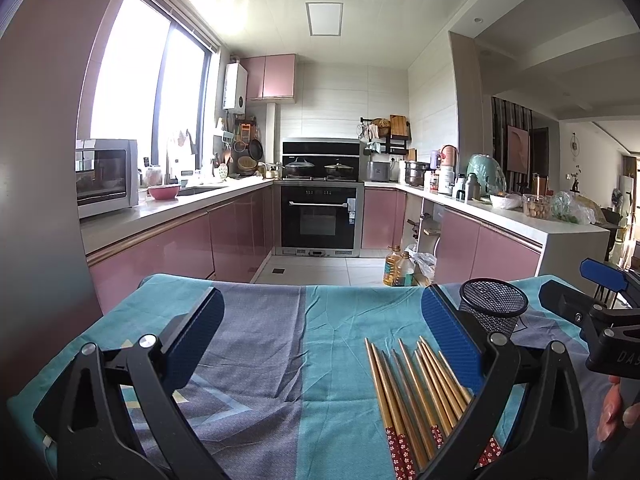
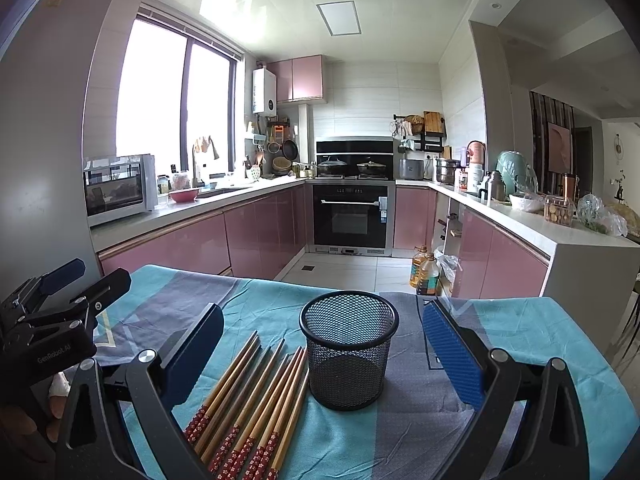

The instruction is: Organize utensils

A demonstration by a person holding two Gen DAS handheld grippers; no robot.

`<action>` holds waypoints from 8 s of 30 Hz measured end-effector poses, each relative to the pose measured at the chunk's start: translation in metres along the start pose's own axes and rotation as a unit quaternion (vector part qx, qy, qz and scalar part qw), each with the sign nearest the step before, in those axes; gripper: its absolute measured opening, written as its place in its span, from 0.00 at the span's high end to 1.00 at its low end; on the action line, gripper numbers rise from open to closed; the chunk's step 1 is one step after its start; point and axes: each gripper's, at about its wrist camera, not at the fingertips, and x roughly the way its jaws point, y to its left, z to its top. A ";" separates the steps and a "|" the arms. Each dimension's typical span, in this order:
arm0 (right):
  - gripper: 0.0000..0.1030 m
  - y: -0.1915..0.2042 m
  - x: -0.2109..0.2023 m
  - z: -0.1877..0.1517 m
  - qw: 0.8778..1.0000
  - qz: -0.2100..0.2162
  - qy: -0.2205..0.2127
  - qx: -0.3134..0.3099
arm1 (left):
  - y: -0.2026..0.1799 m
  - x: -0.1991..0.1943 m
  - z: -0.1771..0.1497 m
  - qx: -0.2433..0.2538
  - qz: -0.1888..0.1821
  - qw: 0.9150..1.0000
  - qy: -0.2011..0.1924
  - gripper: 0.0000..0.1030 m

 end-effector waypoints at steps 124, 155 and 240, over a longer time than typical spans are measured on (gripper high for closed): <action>0.95 -0.035 0.040 0.006 0.965 0.177 0.181 0.063 | -0.016 0.106 0.023 -0.026 -0.253 0.933 0.255 0.92; 0.95 -0.079 0.089 0.081 0.986 0.119 0.106 0.041 | -0.145 0.197 0.081 -0.064 -0.273 0.954 0.111 0.92; 0.91 0.019 0.125 -0.067 0.945 0.104 0.308 0.023 | -0.047 0.167 -0.083 0.054 -0.184 0.912 0.363 0.80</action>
